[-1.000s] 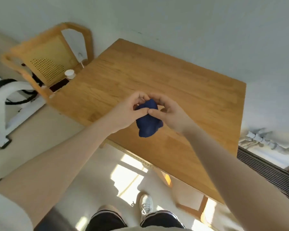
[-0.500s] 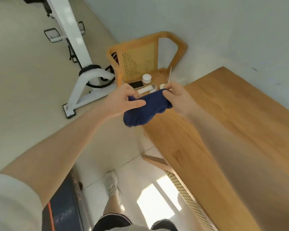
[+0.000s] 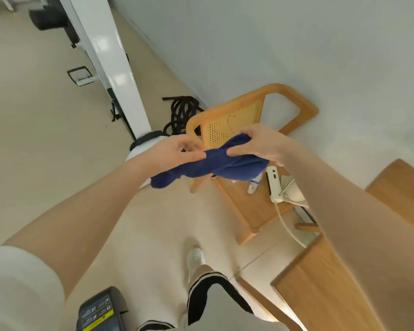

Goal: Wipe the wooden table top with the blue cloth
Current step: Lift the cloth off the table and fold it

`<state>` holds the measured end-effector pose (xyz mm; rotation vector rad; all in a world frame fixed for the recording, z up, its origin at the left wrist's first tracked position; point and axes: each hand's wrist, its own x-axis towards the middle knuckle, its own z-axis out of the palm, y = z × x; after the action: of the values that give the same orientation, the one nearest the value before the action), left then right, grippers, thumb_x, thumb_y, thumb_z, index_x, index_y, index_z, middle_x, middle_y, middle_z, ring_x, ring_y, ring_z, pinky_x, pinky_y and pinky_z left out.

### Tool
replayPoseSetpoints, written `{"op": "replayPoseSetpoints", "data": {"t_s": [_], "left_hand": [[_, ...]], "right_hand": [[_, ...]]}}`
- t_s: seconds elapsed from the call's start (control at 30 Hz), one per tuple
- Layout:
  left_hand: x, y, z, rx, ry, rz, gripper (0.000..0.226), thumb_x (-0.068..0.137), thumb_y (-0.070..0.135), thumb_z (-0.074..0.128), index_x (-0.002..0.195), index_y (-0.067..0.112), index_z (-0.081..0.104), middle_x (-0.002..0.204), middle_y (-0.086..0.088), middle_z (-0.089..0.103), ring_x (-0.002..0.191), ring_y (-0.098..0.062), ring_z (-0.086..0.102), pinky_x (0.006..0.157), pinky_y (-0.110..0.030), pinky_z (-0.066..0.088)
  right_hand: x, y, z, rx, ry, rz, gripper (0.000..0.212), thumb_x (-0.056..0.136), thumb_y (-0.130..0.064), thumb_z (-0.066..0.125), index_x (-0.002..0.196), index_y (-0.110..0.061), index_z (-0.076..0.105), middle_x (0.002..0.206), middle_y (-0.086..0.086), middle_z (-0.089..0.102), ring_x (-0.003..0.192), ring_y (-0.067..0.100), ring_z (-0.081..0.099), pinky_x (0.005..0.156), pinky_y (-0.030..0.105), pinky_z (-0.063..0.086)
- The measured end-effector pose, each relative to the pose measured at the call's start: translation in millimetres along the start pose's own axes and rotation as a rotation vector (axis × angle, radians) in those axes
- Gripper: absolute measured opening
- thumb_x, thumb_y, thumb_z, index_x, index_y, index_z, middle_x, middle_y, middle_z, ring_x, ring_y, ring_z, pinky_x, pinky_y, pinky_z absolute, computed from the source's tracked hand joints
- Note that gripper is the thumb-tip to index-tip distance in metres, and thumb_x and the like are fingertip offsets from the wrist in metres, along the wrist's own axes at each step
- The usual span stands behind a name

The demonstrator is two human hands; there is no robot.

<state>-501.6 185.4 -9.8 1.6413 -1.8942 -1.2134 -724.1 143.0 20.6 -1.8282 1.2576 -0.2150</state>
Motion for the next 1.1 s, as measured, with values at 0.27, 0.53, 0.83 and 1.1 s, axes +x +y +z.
{"op": "replayPoseSetpoints", "data": {"t_s": [0.27, 0.53, 0.83, 1.1], "left_hand": [[163, -20, -98, 0.190, -0.104, 0.148, 0.015, 0.086, 0.030, 0.063, 0.101, 0.029, 0.059, 0.089, 0.011, 0.065, 0.078, -0.004, 0.062, 0.069, -0.024, 0.046], [326, -19, -143, 0.079, -0.145, 0.323, 0.025, 0.096, 0.004, 0.046, 0.110, 0.008, 0.066, 0.102, -0.002, 0.065, 0.095, -0.010, 0.056, 0.082, -0.019, 0.043], [467, -44, -137, 0.488, -0.320, 0.284, 0.039, 0.090, 0.048, 0.052, 0.065, 0.017, 0.052, 0.064, -0.002, 0.057, 0.063, -0.016, 0.052, 0.062, -0.032, 0.041], [556, -90, -96, 0.576, -0.363, 0.357, 0.039, 0.094, 0.034, 0.050, 0.127, 0.015, 0.051, 0.127, -0.008, 0.054, 0.116, -0.025, 0.049, 0.096, -0.037, 0.041]], "right_hand": [[157, 8, -61, -0.025, 0.224, 0.087, 0.026, 0.091, -0.034, 0.055, 0.099, -0.010, 0.051, 0.098, 0.010, 0.057, 0.090, 0.027, 0.053, 0.079, 0.040, 0.043], [246, 33, -128, -0.048, 0.420, 0.307, 0.027, 0.096, -0.036, 0.043, 0.097, -0.009, 0.042, 0.077, 0.001, 0.047, 0.071, 0.019, 0.046, 0.058, 0.029, 0.035], [305, 97, -138, 0.121, 0.311, 0.607, 0.028, 0.094, -0.042, 0.044, 0.100, -0.015, 0.050, 0.090, -0.001, 0.058, 0.083, 0.018, 0.055, 0.071, 0.031, 0.039], [376, 158, -57, 0.185, 0.476, 1.056, 0.038, 0.097, -0.019, 0.039, 0.131, -0.003, 0.035, 0.128, 0.022, 0.046, 0.114, 0.039, 0.048, 0.088, 0.038, 0.039]]}}
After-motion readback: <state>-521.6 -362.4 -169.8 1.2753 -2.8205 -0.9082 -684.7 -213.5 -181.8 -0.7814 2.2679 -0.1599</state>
